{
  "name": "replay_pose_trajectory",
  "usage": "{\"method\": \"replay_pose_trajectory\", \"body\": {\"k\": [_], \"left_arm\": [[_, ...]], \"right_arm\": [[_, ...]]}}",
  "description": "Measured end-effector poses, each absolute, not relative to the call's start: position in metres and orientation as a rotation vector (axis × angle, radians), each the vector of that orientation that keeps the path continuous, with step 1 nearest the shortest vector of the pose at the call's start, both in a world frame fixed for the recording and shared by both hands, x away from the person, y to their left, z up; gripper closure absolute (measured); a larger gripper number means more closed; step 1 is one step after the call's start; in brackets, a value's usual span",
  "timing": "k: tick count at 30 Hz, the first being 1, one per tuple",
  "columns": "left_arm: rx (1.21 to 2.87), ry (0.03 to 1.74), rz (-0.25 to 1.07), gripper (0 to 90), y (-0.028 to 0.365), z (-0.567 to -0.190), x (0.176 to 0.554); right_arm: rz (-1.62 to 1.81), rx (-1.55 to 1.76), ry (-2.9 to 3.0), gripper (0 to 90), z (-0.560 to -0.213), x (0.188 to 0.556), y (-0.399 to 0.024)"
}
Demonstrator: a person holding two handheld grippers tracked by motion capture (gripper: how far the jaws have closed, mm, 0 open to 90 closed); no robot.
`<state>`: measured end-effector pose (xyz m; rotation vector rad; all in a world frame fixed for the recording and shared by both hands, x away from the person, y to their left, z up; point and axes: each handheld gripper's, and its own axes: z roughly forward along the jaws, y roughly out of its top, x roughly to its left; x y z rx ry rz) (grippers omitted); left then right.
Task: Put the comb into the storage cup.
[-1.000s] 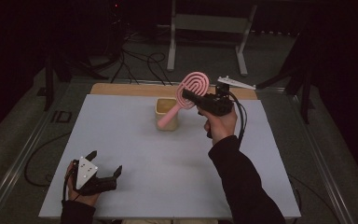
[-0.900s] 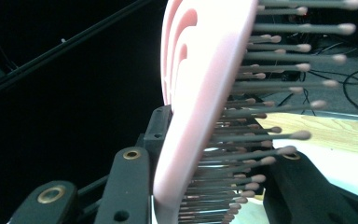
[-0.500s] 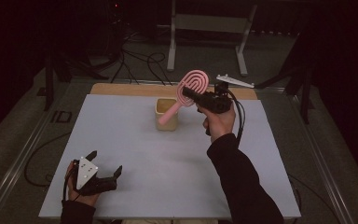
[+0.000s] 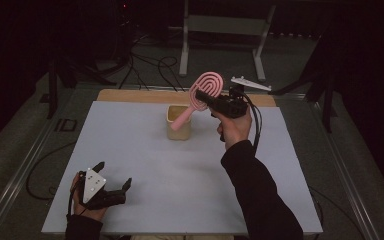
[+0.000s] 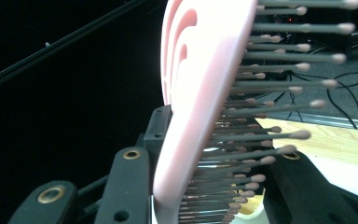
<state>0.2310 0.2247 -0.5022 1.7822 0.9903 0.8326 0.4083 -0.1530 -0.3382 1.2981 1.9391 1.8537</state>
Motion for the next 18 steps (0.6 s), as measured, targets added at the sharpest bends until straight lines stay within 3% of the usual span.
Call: {"method": "replay_pose_trajectory", "body": {"k": [18], "left_arm": [[1.786,0.987,0.839,0.2,0.2244,-0.5021,0.2308]], "right_arm": [[1.826,1.322,1.893,63.8,-0.3357,0.4175,-0.1491]]}}
